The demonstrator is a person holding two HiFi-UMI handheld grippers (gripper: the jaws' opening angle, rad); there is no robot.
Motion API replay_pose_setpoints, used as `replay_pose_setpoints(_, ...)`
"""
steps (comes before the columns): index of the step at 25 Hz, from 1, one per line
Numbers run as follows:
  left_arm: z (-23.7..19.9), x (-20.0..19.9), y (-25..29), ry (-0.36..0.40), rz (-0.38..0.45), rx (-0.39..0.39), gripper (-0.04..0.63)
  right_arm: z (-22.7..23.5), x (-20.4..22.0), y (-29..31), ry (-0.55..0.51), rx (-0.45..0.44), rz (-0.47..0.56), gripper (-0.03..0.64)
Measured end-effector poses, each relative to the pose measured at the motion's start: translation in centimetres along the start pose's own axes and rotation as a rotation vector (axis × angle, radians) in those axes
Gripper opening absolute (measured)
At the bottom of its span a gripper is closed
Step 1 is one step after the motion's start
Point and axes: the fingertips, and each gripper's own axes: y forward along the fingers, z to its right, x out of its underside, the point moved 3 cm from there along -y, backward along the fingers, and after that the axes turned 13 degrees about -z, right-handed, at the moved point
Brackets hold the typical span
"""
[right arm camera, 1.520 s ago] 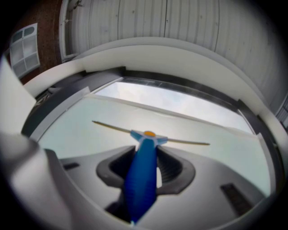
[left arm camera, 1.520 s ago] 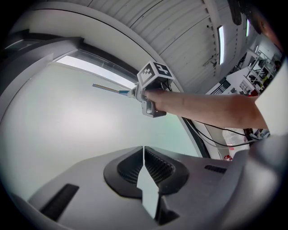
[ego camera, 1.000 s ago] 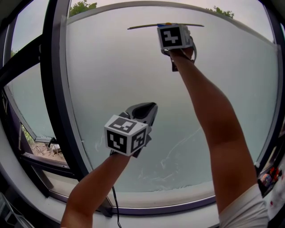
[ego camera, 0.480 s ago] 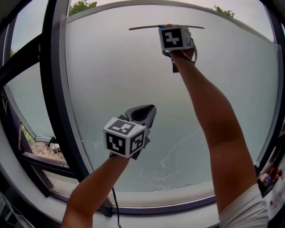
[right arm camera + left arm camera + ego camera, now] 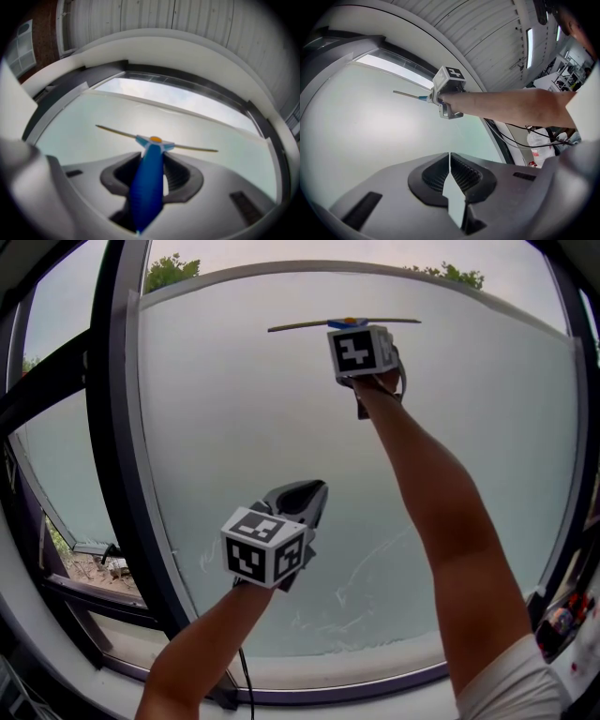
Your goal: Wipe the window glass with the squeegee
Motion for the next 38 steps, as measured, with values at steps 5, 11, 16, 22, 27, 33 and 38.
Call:
replay_pose_setpoints(5,0.5,-0.1,-0.2,-0.003,0.002,0.008,0.034,0.0,0.9,-0.2,0.001,-0.001,-0.009,0.155)
replay_pose_setpoints(11,1.1,0.7,-0.4,-0.013,-0.004,0.016,0.034,-0.1,2.2,-0.7,0.005,-0.009,-0.023,0.155)
replay_pose_setpoints(16,1.7,1.9,-0.2,-0.034,-0.022,0.027,0.034,-0.4,3.4,-1.0,0.005,-0.021,-0.033,0.155)
replay_pose_setpoints(22,1.8,2.8,-0.1,-0.057,-0.032,0.037,0.034,-0.7,4.5,-1.2,0.001,-0.024,-0.039,0.155)
replay_pose_setpoints(27,2.0,3.6,-0.1,-0.075,-0.043,0.048,0.034,-1.2,5.9,-1.4,0.013,-0.027,-0.059,0.155)
replay_pose_setpoints(33,2.2,4.4,-0.4,-0.095,-0.051,0.058,0.034,-1.7,7.1,-1.7,0.020,-0.035,-0.054,0.155)
replay_pose_setpoints(38,3.0,4.9,-0.7,-0.098,-0.049,0.075,0.034,-2.0,8.1,-2.2,0.018,-0.037,-0.062,0.155)
